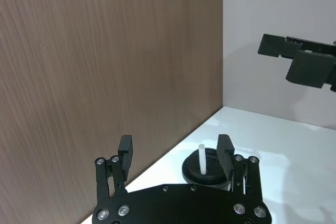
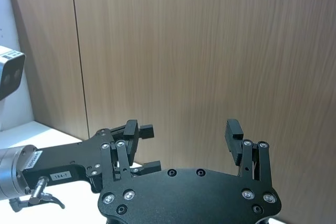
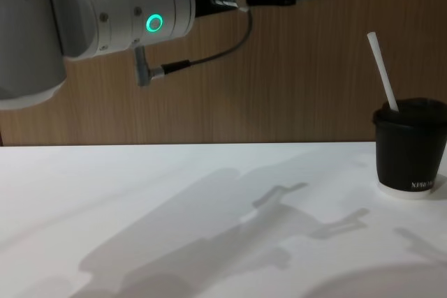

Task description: Pick up the straw with one hand, pass it to the other hand, and insert it into the cup.

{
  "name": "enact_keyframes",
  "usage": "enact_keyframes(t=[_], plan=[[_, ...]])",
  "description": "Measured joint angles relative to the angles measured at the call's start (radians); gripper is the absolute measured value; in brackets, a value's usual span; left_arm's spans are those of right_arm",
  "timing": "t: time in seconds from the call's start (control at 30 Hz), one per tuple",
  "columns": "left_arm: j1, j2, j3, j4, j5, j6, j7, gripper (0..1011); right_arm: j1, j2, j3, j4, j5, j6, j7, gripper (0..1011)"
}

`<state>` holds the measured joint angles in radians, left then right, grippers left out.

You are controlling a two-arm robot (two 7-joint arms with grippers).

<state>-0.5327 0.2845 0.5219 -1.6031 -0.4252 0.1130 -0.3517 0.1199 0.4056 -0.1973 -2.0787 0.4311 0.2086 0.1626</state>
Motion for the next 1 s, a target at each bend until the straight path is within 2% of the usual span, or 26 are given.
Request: enact_keyframes(t=[1.0], plan=[[0.024,-0.011,-0.027,-0.021,0.036,0.016,0.023,1003,-0.038,0.012,0.017,0.019,-0.031,0.007,0.024,1001]])
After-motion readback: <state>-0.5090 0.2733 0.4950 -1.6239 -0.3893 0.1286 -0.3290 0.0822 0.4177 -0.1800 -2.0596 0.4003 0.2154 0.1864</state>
